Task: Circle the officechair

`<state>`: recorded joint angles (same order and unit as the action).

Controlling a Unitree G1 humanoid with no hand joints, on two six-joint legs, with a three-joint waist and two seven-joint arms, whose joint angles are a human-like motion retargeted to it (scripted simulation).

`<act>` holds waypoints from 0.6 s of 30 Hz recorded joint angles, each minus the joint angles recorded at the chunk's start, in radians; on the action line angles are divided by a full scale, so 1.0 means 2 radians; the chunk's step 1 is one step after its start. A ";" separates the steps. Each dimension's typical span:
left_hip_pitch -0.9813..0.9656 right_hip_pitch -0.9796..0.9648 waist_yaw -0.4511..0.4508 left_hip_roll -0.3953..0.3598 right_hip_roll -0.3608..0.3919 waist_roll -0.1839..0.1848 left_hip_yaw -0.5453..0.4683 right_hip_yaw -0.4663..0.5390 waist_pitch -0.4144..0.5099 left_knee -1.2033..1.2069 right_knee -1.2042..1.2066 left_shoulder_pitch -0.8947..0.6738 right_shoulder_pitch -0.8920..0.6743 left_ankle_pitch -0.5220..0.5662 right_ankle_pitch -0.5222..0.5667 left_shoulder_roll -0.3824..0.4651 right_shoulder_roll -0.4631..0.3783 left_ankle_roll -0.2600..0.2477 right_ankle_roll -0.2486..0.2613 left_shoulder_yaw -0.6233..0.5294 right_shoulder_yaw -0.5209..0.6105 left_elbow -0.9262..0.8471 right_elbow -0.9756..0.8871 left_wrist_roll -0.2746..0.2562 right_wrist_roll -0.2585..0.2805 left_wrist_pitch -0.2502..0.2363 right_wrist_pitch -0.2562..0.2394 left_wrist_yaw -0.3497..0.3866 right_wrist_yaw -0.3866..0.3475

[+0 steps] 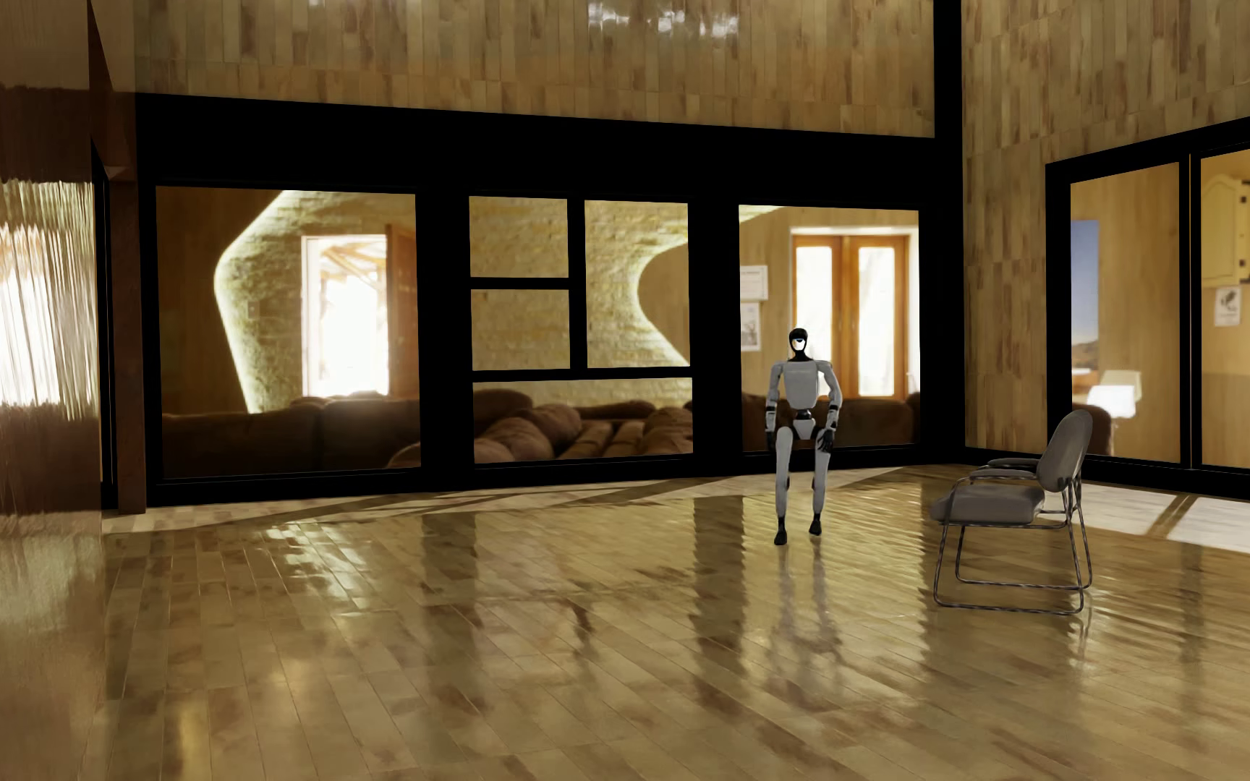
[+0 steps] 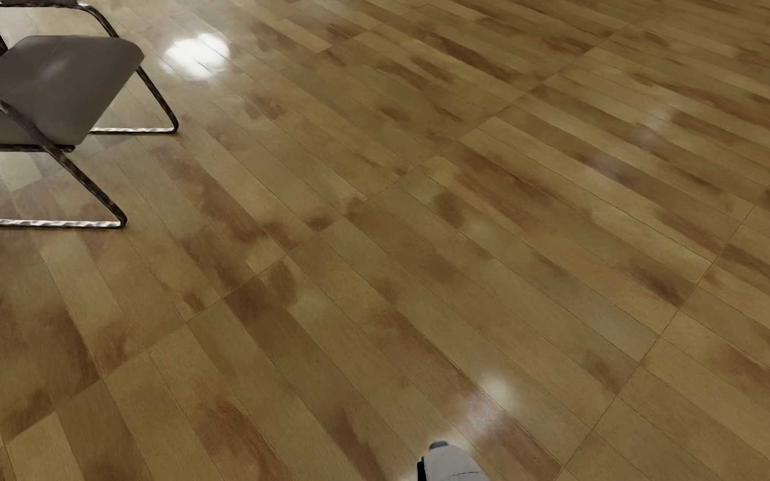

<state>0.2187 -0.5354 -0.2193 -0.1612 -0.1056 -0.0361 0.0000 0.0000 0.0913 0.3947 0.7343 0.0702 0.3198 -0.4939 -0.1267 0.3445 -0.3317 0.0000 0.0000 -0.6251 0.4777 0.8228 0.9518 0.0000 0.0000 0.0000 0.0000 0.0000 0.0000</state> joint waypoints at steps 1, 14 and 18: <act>0.018 -0.014 -0.003 0.001 0.004 0.002 0.000 0.000 0.002 -0.002 -0.021 -0.005 0.000 -0.014 0.007 0.001 0.001 0.000 0.000 0.006 0.005 0.000 0.015 0.000 0.000 0.000 0.000 0.000 0.000; -0.267 0.244 0.119 0.035 0.048 -0.012 0.000 0.000 0.018 0.366 -0.043 0.097 -0.032 0.326 -0.107 0.000 0.005 0.000 0.000 0.000 -0.004 0.025 -0.039 0.000 0.000 0.000 0.000 0.000 0.000; -0.345 0.380 0.182 0.028 0.042 -0.015 0.000 0.000 0.005 0.025 -0.126 0.119 -0.073 0.194 -0.123 0.011 -0.024 0.000 0.000 -0.020 -0.006 0.017 -0.097 0.000 0.000 0.000 0.000 0.000 0.000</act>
<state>-0.4715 0.2243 0.1438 -0.1053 -0.0213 -0.0655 0.0000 0.0000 0.1021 0.4450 0.4821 0.3082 0.1746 -0.1055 -0.3729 0.3665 -0.3806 0.0000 0.0000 -0.6645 0.4653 0.8572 0.7572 0.0000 0.0000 0.0000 0.0000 0.0000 0.0000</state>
